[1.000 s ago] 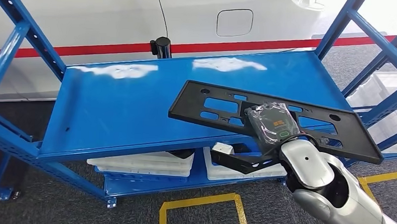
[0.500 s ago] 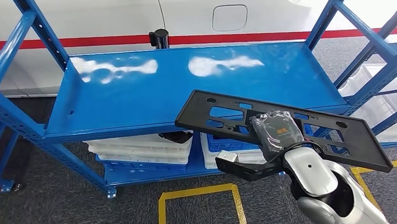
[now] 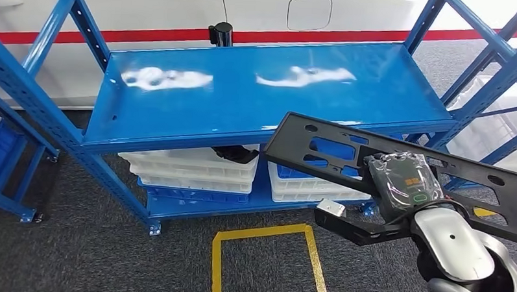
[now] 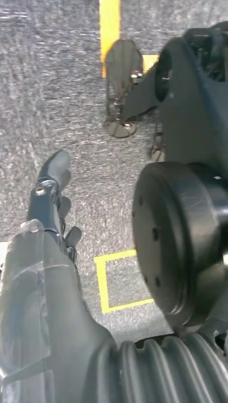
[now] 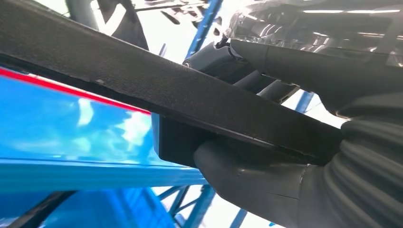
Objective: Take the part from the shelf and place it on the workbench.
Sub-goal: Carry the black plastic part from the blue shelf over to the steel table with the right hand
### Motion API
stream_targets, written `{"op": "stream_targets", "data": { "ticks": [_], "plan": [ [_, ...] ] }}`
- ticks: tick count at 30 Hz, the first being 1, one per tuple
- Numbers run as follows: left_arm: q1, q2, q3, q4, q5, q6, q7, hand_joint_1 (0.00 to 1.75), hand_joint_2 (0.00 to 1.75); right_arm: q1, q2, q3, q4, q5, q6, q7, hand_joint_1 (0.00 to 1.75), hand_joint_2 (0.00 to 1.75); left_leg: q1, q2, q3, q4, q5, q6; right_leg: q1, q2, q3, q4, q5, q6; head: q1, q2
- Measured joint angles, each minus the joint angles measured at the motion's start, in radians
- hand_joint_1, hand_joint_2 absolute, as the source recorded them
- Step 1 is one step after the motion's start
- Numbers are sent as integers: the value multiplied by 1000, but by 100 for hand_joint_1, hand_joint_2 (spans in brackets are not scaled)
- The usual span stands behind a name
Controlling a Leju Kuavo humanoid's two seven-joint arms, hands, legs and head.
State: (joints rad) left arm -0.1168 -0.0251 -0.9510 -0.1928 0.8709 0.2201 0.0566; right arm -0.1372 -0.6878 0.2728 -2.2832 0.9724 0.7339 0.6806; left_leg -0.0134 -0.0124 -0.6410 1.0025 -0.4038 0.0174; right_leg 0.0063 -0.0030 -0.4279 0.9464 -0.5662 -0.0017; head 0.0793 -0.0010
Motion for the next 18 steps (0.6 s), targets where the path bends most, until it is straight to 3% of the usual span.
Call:
{"op": "stream_targets", "data": {
  "ticks": [2,4,6,7,8,9,11,13,14,16,17,18],
  "plan": [
    [0,1,0,0,1,0,0,0,175,1,-1,-6,-2,0,0,0,175,175,3,6,-10,12,-14,-11,-1,-3,-16,-2,20,-11,-1,0],
    [-1,1,0,0,1,0,0,0,175,3,-2,-10,-5,0,1,0,175,175,7,12,-34,82,-98,-21,-5,-6,-38,-4,43,-21,-11,0],
    [-4,1,0,0,2,0,0,0,175,7,-2,-11,-8,-1,2,0,175,175,12,13,-63,211,-193,-32,-5,-6,-68,-1,66,-24,-23,0],
    [-5,1,0,0,2,0,0,0,175,9,-2,-12,-9,-1,2,0,175,175,15,13,-68,266,-210,-36,-5,-7,-84,3,77,-22,-28,0],
    [-6,1,0,0,2,0,0,0,175,10,-2,-13,-10,-1,2,0,175,175,16,13,-61,295,-203,-39,-5,-7,-102,8,87,-21,-32,0],
    [-6,1,0,0,2,0,0,0,175,12,-2,-14,-10,-1,2,0,175,175,18,13,-37,290,-177,-40,-6,-7,-120,15,96,-18,-35,0],
    [-6,1,0,0,2,0,0,0,175,13,-2,-16,-12,-1,2,0,175,175,21,12,60,183,-135,-37,-5,-8,-152,32,110,-11,-38,0],
    [-8,1,0,0,2,0,0,0,175,14,-2,-20,-16,-1,2,0,175,175,19,10,156,44,-149,-28,-4,-9,-173,48,121,-1,-37,0],
    [-9,1,0,0,2,0,0,0,175,14,-3,-23,-18,-1,2,0,175,175,17,8,180,3,-162,-22,-4,-10,-178,51,127,5,-36,0],
    [-9,0,0,0,2,0,0,0,175,15,-4,-26,-21,-1,2,0,175,175,14,6,179,-17,-158,-8,-8,-11,-183,50,141,17,-36,0],
    [-9,0,0,0,2,0,0,0,175,15,-5,-26,-21,-1,2,0,175,175,14,6,171,-19,-148,0,-10,-9,-188,55,132,24,-36,0],
    [-9,0,0,0,2,0,0,0,175,15,-6,-27,-22,-1,2,0,175,175,15,7,160,-21,-135,8,-13,-8,-197,75,104,30,-34,0]
  ]
}}
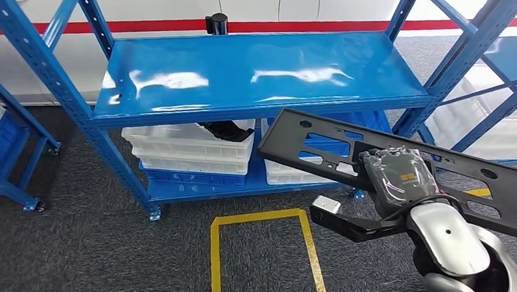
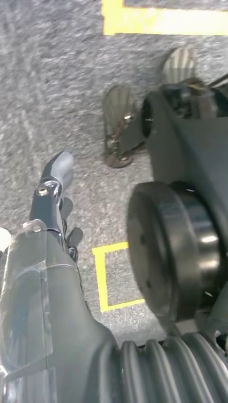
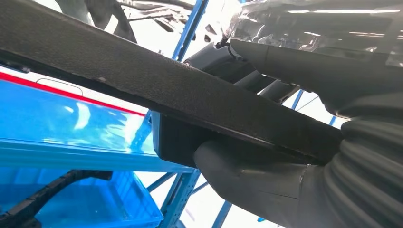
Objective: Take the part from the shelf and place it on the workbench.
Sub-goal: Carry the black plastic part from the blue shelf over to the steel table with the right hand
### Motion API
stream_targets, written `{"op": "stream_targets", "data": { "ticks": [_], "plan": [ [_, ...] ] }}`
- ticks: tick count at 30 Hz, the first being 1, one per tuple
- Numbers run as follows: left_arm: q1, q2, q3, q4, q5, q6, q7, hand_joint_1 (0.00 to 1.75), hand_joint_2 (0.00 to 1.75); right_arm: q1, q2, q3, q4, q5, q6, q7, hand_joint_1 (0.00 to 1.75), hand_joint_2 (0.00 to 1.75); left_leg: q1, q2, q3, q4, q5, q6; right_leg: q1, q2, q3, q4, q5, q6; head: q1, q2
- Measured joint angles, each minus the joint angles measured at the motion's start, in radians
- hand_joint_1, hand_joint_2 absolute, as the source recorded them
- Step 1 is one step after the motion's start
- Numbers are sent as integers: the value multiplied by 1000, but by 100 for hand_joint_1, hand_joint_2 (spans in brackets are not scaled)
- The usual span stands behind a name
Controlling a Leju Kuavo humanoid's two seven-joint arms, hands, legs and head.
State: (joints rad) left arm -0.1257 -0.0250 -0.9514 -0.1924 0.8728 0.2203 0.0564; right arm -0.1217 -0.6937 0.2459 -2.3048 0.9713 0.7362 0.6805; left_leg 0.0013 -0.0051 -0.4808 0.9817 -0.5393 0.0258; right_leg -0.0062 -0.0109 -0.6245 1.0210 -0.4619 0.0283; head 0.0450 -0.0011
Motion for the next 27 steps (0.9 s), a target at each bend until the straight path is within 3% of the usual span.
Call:
{"op": "stream_targets", "data": {
  "ticks": [3,4,5,6,8,10,11,12,14,16,19,20,21,22,24,26,27],
  "plan": [
    [0,0,0,0,0,0,0,0,175,0,0,-3,0,-6,1,0,175,175,-2,2,-45,0,38,13,-3,3,-36,160,-147,14,9,0],
    [0,0,0,0,0,0,0,0,175,0,0,-3,0,-10,3,0,175,175,-3,2,-63,1,51,14,-3,3,-41,217,-172,15,12,0],
    [1,0,0,0,0,0,1,0,175,-1,1,-3,1,-14,5,0,175,175,-4,3,-81,2,64,14,-3,4,-36,251,-170,16,14,0],
    [1,0,0,0,2,0,1,0,175,-3,1,-3,1,-17,6,0,175,175,-5,3,-99,4,77,12,-3,4,-18,253,-147,14,17,0],
    [1,0,0,0,8,0,1,0,175,-15,1,0,3,-25,3,0,175,175,-6,6,-130,8,98,8,-3,5,61,161,-90,8,21,0],
    [0,0,0,0,17,0,1,0,175,-41,1,8,8,-31,-13,0,175,175,-10,12,-150,13,117,0,-1,9,162,9,-85,-1,28,0],
    [0,1,0,0,24,0,1,0,175,-61,1,15,12,-34,-22,0,175,175,-12,17,-158,15,127,-5,1,12,191,-44,-95,-6,30,0],
    [-1,2,0,0,33,0,1,0,175,-85,3,26,17,-36,-27,0,175,175,-13,24,-165,15,137,-10,4,14,202,-71,-101,-12,31,0],
    [0,4,0,0,55,0,1,0,175,-142,9,61,34,-38,-25,0,175,175,-12,30,-177,19,144,-22,5,15,186,-78,-89,-25,29,0],
    [-1,7,0,1,71,1,0,0,175,-197,22,98,54,-34,-16,0,175,175,-9,21,-197,61,91,-33,2,13,163,-78,-67,-40,21,0],
    [-3,9,0,1,77,1,-1,0,175,-243,41,139,76,-28,-5,0,175,175,-3,6,-240,204,-29,-44,3,8,130,-73,-41,-50,2,0],
    [-3,9,1,1,78,1,-1,0,175,-253,47,150,81,-29,-4,0,175,175,-3,4,-250,256,-48,-46,4,6,115,-69,-33,-50,-2,0],
    [-3,9,1,1,80,1,-1,0,175,-262,52,162,87,-30,-3,0,175,175,-3,4,-253,296,-50,-47,6,2,98,-64,-24,-50,-5,0],
    [-2,9,1,1,81,2,-1,0,175,-270,55,174,92,-31,-3,0,175,175,-3,4,-242,312,-33,-47,8,-2,80,-57,-15,-49,-7,0],
    [-2,10,1,1,83,2,-1,0,175,-283,59,191,99,-36,-3,0,175,175,-3,4,-167,242,18,-39,10,-7,46,-41,-2,-45,-8,0],
    [-3,12,1,1,84,3,-1,0,175,-293,62,204,106,-39,-4,0,175,175,-7,5,-60,103,14,-26,14,-12,23,-25,8,-40,-7,0],
    [-3,13,1,1,84,3,-1,0,175,-298,64,210,109,-39,-4,0,175,175,-9,5,-25,51,0,-20,15,-14,18,-21,14,-36,-7,0]
  ]
}}
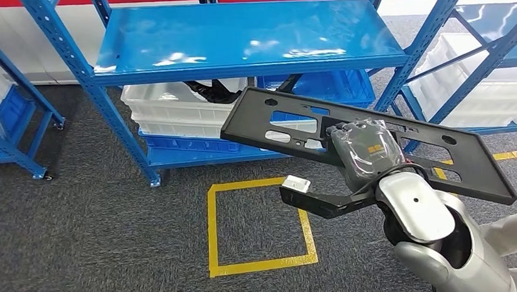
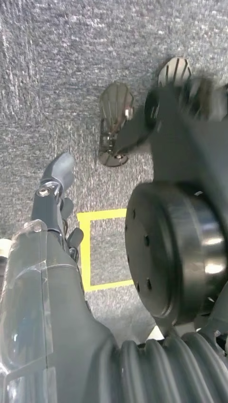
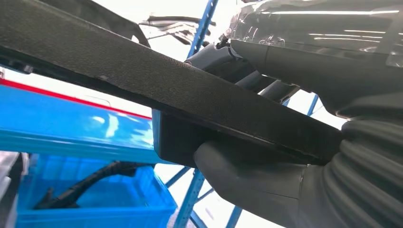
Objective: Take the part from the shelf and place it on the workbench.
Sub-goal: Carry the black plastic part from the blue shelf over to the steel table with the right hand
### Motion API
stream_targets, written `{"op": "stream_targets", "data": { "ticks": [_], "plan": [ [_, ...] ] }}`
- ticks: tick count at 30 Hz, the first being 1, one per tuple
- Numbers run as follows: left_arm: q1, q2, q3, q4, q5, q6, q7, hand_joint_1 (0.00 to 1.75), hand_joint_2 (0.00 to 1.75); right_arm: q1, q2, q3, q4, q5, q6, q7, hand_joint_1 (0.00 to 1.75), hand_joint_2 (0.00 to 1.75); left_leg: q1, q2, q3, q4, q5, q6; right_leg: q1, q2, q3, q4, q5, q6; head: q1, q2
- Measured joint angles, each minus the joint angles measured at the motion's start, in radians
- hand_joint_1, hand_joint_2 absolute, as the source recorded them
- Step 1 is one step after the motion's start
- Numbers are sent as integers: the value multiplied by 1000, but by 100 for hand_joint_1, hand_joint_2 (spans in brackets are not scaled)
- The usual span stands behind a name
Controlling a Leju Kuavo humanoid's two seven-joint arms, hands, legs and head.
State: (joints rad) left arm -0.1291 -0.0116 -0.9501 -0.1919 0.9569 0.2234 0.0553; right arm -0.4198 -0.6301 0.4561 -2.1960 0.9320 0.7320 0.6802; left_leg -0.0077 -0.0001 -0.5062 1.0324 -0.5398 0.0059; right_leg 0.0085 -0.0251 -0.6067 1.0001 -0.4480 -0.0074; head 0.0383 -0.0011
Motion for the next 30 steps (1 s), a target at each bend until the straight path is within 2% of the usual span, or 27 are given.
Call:
{"op": "stream_targets", "data": {
  "ticks": [1,3,4,5,6,7,8,9,10,11,12,13,14,15,16,18,19,20,21,23,24,25,26,27,28,30],
  "plan": [
    [0,1,0,0,0,0,0,0,175,-4,2,6,3,0,0,0,175,175,-2,0,16,-28,-10,5,0,-2,-3,2,6,5,0,0],
    [1,2,0,0,1,1,0,0,175,-10,4,18,9,0,-1,0,175,175,-2,0,10,-41,0,14,-3,-1,-8,4,12,17,-1,0],
    [2,2,0,0,2,1,0,0,175,-12,4,25,12,-1,-1,0,175,175,0,0,3,-44,11,21,-5,3,-14,16,-5,23,0,0],
    [2,2,0,0,3,1,0,0,175,-15,4,30,15,0,-1,0,175,175,2,1,-8,-47,24,26,-7,9,-25,45,-40,29,1,0],
    [2,2,0,0,3,1,0,0,175,-16,4,36,18,-1,-1,0,175,175,3,2,-20,-48,36,30,-9,14,-38,92,-89,35,3,0],
    [2,3,0,1,3,1,0,0,175,-18,5,40,20,-1,-1,0,175,175,3,2,-35,-48,48,32,-11,17,-51,152,-140,39,6,0],
    [3,3,0,1,3,1,0,0,175,-18,5,45,22,-1,-1,0,175,175,3,3,-50,-47,59,33,-13,18,-60,213,-176,42,8,0],
    [3,3,0,1,3,1,0,0,175,-18,5,49,25,-2,-1,0,175,175,2,4,-66,-46,70,32,-15,18,-61,257,-189,44,9,0],
    [3,3,0,1,3,1,0,0,175,-18,5,53,28,-2,-1,0,175,175,2,5,-82,-44,81,31,-16,18,-50,274,-178,44,10,0],
    [4,3,0,1,3,1,0,0,175,-18,5,57,30,-2,-1,0,175,175,2,7,-98,-41,92,29,-17,18,-23,256,-151,44,11,0],
    [3,3,0,1,3,1,0,0,175,-19,5,60,33,-2,-1,0,175,175,2,9,-112,-39,102,27,-17,19,17,206,-120,42,12,0],
    [3,3,0,1,3,1,0,0,175,-20,6,62,35,-2,-1,0,175,175,1,11,-123,-36,110,23,-17,21,68,134,-102,40,13,0],
    [3,3,0,1,3,1,0,0,175,-23,6,63,36,-1,-1,0,175,175,0,14,-132,-34,118,19,-16,23,117,57,-98,36,14,0],
    [3,3,0,1,3,1,0,0,175,-25,6,65,37,-1,-1,0,175,175,-1,17,-137,-33,127,14,-14,26,150,-1,-103,31,15,0],
    [3,3,0,1,3,1,0,0,175,-27,7,67,39,-1,-1,0,175,175,-2,21,-141,-34,137,9,-11,28,168,-34,-111,26,15,0],
    [3,3,0,1,3,1,0,0,175,-30,8,71,43,-2,-2,0,175,175,0,24,-146,-35,150,-2,-9,27,160,-46,-102,12,15,0],
    [3,3,0,1,3,1,0,0,175,-32,8,74,45,-2,-2,0,175,175,2,22,-152,-27,138,-9,-9,25,152,-47,-92,4,14,0],
    [3,4,0,1,3,1,0,0,175,-34,9,77,47,-3,-2,0,175,175,4,16,-162,-4,107,-14,-11,23,143,-48,-80,-4,10,0],
    [3,4,0,1,4,1,0,0,175,-35,9,80,48,-4,-2,0,175,175,7,9,-176,41,58,-20,-12,20,130,-49,-68,-10,5,0],
    [3,4,0,1,5,1,0,0,175,-36,10,86,51,-6,-2,0,175,175,9,1,-209,168,-40,-30,-8,17,101,-45,-46,-17,-3,0],
    [3,4,0,1,6,1,0,0,175,-36,11,89,52,-7,-2,0,175,175,10,-1,-216,223,-60,-32,-7,15,83,-41,-35,-17,-4,0],
    [3,4,0,1,6,1,0,0,175,-35,11,91,53,-8,-2,0,175,175,10,-1,-211,254,-53,-33,-5,14,65,-35,-25,-16,-4,0],
    [3,4,0,1,6,1,0,0,175,-34,11,92,54,-8,-1,0,175,175,9,-1,-192,255,-29,-32,-4,12,46,-28,-17,-14,-4,0],
    [3,4,0,1,6,2,0,0,175,-34,11,92,55,-9,0,0,175,175,9,-1,-155,223,0,-29,-4,12,28,-20,-10,-12,-4,0],
    [3,4,0,1,6,2,0,0,175,-33,11,91,55,-10,0,0,175,175,9,-1,-101,162,13,-24,-4,11,12,-11,-4,-9,-4,0],
    [2,4,0,1,6,4,0,0,175,-31,10,86,54,-12,1,0,175,175,5,-2,0,26,-1,-12,-3,8,-7,4,7,-2,-3,0]
  ]
}}
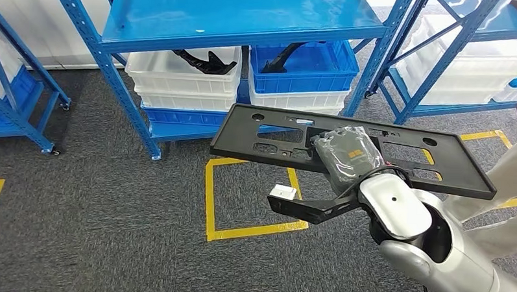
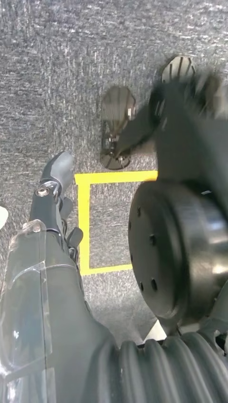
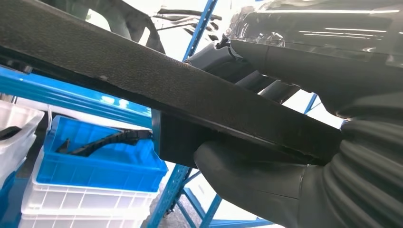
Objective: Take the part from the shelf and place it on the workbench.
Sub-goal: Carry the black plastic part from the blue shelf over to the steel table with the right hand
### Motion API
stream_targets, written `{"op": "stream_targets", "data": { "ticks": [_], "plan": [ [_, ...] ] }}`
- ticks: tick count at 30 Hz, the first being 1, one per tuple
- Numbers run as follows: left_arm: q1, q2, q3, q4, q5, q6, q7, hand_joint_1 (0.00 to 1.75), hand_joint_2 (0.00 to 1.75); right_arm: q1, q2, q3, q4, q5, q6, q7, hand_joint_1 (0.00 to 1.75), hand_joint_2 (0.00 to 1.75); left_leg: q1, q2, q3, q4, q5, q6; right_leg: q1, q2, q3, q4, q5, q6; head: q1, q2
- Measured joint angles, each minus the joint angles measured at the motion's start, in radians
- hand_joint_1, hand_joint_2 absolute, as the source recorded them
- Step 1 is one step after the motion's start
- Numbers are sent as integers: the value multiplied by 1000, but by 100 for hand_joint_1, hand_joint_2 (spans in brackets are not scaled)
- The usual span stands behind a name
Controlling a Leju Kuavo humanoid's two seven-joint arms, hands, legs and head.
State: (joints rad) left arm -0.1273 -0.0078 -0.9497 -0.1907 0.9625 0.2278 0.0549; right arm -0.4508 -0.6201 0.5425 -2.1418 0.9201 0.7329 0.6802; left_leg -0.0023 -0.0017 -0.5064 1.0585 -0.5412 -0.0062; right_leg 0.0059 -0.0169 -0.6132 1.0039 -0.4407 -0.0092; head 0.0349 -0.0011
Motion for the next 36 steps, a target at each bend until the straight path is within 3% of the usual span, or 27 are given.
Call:
{"op": "stream_targets", "data": {
  "ticks": [1,2,4,5,6,8,9,10,11,13,14,16,17,19,20,21,23,24,25,26,28,30,32,34,36],
  "plan": [
    [0,0,0,0,0,1,0,0,175,0,-1,-2,0,-2,0,0,175,175,-3,-1,27,-43,-14,6,-1,-2,-4,3,7,5,0,0],
    [0,0,0,0,0,2,0,0,175,0,-1,-4,0,-5,0,0,175,175,-5,-2,34,-61,-16,12,-2,-3,-6,3,15,11,1,0],
    [0,-1,0,0,1,3,2,0,175,1,-3,-5,0,-13,0,0,175,175,-4,-2,21,-69,2,26,-5,0,-15,5,16,23,0,0],
    [0,-1,0,1,2,3,3,0,175,2,-5,-5,1,-16,0,0,175,175,-2,-1,10,-73,16,33,-6,3,-23,21,-9,30,1,0],
    [0,-2,0,1,3,3,4,0,175,2,-7,-5,2,-19,0,0,175,175,1,0,-4,-75,30,38,-8,7,-34,56,-52,36,2,0],
    [1,-3,0,1,4,3,5,0,175,2,-10,-5,4,-20,2,0,175,175,0,0,-37,-74,55,44,-11,11,-55,170,-156,45,9,0],
    [1,-3,0,1,4,3,5,0,175,2,-10,-4,4,-20,3,0,175,175,0,-1,-54,-73,69,44,-12,11,-60,228,-183,48,11,0],
    [1,-3,0,1,5,3,6,0,175,3,-10,-3,4,-20,4,0,175,175,-1,0,-72,-72,82,44,-14,11,-55,265,-184,49,13,0],
    [1,-3,0,1,5,3,6,0,175,3,-10,-3,4,-19,4,0,175,175,0,0,-90,-70,94,42,-15,11,-38,272,-163,49,15,0],
    [1,-3,0,1,6,3,6,0,175,3,-10,-2,4,-17,3,0,175,175,0,2,-122,-66,117,36,-15,12,36,192,-104,48,19,0],
    [1,-4,0,1,6,3,6,0,175,3,-10,-2,4,-16,2,0,175,175,-1,2,-133,-63,126,32,-15,13,89,117,-95,45,22,0],
    [1,-4,0,1,6,3,7,0,175,3,-10,-3,3,-12,0,0,175,175,-3,5,-148,-59,145,22,-12,16,170,-13,-115,35,24,0],
    [1,-4,0,1,6,3,8,0,175,5,-11,-4,3,-10,0,0,175,175,-4,7,-153,-60,156,17,-10,18,185,-44,-124,28,24,0],
    [3,-3,0,2,5,4,11,0,175,13,-11,-4,3,-6,-1,0,175,175,-3,9,-162,-60,167,5,-9,16,174,-54,-114,12,22,0],
    [4,-3,0,2,5,5,12,0,175,18,-11,-4,2,-5,0,0,175,175,-2,8,-169,-48,147,-1,-10,14,164,-54,-103,3,20,0],
    [5,-3,0,2,5,6,13,0,175,22,-11,-4,2,-4,0,0,175,175,-1,7,-181,-15,106,-6,-11,12,151,-55,-90,-5,15,0],
    [5,-3,0,2,6,6,13,0,175,29,-11,-4,1,-2,0,0,175,175,3,5,-211,106,0,-14,-9,10,123,-52,-69,-15,4,0],
    [5,-3,0,2,6,6,13,0,175,32,-11,-4,0,-2,0,0,175,175,4,3,-223,174,-31,-16,-8,9,107,-49,-60,-16,0,0],
    [4,-3,0,2,6,6,14,0,175,35,-11,-4,0,-1,0,0,175,175,4,2,-227,223,-33,-17,-6,8,92,-47,-51,-16,-1,0],
    [4,-3,0,2,6,7,14,0,175,38,-11,-4,0,0,1,0,175,175,4,2,-219,246,-11,-16,-4,8,77,-43,-43,-16,-2,0],
    [5,-3,0,2,6,8,14,0,175,42,-11,-5,-2,0,2,0,175,175,2,1,-153,188,48,-7,0,6,52,-35,-28,-13,-3,0],
    [4,-3,0,2,6,10,15,0,175,45,-12,-7,-7,0,3,0,175,175,-3,0,-46,43,43,9,4,5,34,-26,-17,-8,-2,0],
    [2,-3,0,2,6,12,15,0,175,46,-14,-9,-11,0,6,0,175,175,-7,0,13,-55,10,21,4,4,25,-21,-6,1,-1,0],
    [1,-3,0,2,6,12,15,0,175,45,-19,-10,-14,0,9,0,175,175,-4,-1,15,-79,7,27,4,3,15,-16,0,13,-2,0],
    [2,-4,0,3,6,14,16,0,175,43,-24,-10,-16,-1,10,0,175,175,2,-1,6,-89,18,37,3,7,-6,24,-33,26,2,0]
  ]
}}
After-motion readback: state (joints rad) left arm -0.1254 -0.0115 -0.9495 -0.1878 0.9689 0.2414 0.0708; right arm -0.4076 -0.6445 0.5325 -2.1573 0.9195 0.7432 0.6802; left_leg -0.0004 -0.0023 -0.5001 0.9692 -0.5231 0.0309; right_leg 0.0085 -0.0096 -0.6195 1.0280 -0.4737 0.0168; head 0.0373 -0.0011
